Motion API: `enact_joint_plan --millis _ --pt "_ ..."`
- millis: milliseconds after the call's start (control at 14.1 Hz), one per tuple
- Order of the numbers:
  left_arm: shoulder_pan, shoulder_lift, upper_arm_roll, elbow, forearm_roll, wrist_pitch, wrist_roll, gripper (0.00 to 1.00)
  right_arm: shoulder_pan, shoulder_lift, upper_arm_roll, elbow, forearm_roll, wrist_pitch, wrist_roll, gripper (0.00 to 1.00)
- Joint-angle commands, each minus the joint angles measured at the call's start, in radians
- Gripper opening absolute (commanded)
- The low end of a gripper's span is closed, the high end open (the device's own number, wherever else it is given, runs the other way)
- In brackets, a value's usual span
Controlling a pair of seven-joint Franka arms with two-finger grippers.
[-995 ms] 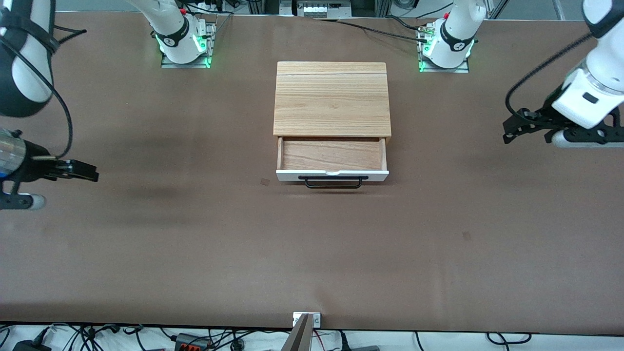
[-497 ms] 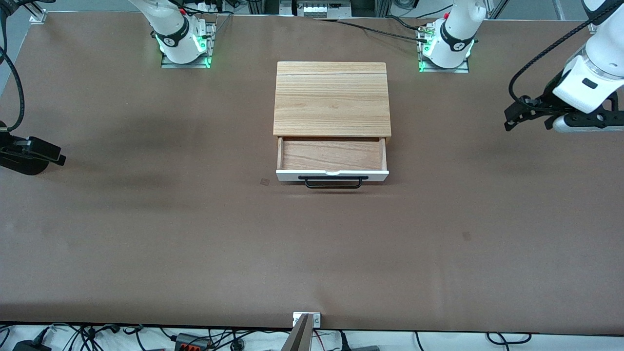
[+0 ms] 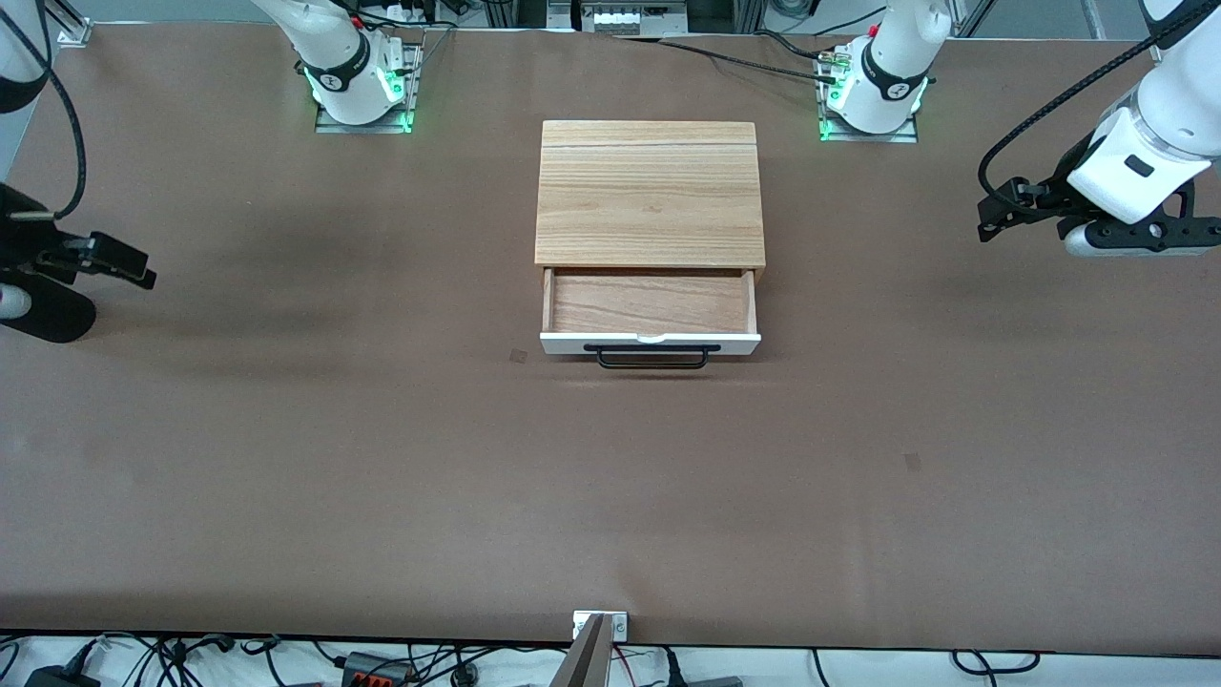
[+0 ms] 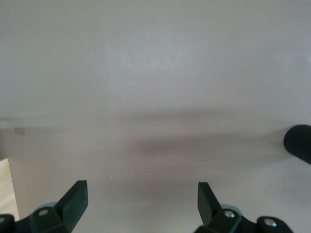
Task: Pull top drawer with both arms simultaneously
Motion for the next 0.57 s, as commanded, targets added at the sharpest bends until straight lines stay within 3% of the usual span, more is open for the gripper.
enact_joint_plan --millis 0,497 --pt "0.0 0.033 -0.003 0.049 0.014 -0.028 -0.004 1.0 -0.014 -0.064 0.016 -0.076 -0.014 0.022 0.01 1.0" --pt "-0.007 0.053 -0.012 0.088 0.014 -0.035 -0.009 1.0 -0.009 -0.07 0.023 -0.063 -0.02 -0.009 0.006 1.0"
